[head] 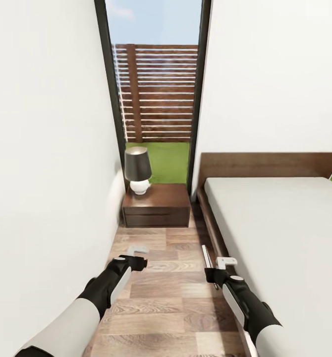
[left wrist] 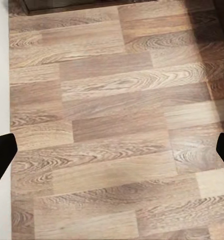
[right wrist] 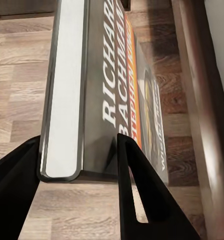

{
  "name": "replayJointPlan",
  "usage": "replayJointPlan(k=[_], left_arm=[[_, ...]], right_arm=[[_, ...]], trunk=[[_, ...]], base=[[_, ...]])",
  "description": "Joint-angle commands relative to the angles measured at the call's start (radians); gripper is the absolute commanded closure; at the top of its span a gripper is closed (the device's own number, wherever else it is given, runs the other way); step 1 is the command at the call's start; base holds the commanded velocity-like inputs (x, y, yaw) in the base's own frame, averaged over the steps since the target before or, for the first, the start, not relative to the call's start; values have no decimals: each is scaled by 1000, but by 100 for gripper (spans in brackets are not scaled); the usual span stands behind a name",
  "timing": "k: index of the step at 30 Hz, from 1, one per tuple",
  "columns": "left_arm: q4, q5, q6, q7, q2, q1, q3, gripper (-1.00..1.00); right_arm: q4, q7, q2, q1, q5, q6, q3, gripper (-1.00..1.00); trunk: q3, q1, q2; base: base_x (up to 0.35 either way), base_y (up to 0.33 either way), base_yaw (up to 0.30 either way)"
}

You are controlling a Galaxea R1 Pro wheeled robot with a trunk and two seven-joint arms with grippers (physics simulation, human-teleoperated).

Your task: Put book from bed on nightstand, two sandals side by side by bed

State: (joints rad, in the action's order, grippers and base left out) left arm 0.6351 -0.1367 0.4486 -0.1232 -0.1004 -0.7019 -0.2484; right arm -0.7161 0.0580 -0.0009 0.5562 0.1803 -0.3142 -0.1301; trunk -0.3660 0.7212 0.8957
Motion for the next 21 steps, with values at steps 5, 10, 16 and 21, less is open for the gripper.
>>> replayJointPlan(k=[5,10,16,21], left_arm=[[2,-11,4,-9,1,-1,-5,-100],[2,-11,4,-9,1,-1,-5,-100],[2,-11,4,-9,1,-1,-5,-100],[2,-11,4,-9,1,-1,-5,-100]], right_arm=[[-2,5,-1,1,10,-3,-3,100],[-4,5,-1,1,10,-3,-3,100],[-18,5,-1,1,10,-3,-4,100],[-22,4,-1,1,10,-3,-2,100]], trunk=[[-1,1,1],[-1,1,1],[-1,1,1],[-1,1,1]], base=[[337,-114,0],[337,-83,131],[337,-78,230],[337,-78,60]])
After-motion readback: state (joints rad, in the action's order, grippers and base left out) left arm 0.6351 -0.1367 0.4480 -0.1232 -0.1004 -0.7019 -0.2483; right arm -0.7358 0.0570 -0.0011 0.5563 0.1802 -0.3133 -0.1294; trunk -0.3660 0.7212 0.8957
